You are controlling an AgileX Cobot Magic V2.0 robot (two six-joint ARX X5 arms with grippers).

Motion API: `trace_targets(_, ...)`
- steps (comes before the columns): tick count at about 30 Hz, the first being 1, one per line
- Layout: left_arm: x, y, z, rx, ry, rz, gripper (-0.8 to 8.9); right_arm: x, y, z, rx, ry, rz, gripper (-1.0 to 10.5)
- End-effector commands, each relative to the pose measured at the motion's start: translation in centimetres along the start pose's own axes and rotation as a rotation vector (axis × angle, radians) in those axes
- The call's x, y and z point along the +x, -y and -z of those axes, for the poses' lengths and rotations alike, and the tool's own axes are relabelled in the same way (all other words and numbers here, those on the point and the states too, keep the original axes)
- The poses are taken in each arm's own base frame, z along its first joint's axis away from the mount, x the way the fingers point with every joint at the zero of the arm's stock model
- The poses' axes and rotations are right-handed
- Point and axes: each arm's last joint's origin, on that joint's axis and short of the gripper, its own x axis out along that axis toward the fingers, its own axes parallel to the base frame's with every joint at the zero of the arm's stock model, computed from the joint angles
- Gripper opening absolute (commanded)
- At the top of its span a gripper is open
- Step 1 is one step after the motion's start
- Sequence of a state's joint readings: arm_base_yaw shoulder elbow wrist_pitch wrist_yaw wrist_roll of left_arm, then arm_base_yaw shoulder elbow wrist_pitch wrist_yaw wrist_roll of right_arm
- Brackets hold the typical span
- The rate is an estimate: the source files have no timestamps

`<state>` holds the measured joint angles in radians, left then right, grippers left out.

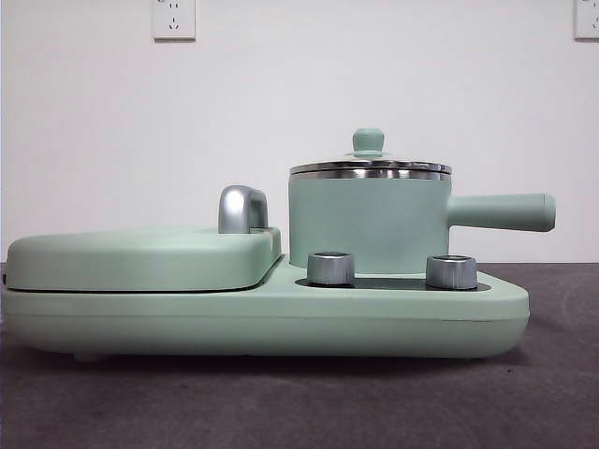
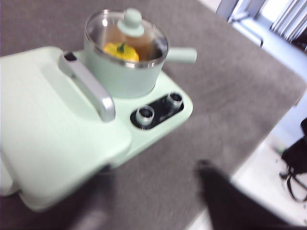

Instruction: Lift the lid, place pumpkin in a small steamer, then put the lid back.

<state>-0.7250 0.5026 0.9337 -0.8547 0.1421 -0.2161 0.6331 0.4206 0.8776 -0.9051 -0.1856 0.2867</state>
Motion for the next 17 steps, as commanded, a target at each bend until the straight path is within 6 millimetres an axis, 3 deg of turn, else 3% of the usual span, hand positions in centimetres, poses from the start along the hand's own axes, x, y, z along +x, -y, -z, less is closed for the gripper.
trace_targets(1,-0.57,0.14,-0.18,-0.024,0.039,0.002,0.06,-0.07,-0.07,-0.1,0.016,0.0,-0.004,0.1)
trace_targets(17,-1.32,0.02,0.03,-0.055,0.077,-0.018,0.06,-0.09,-0.08,-0.12,0.016,0.003,-0.004,0.1)
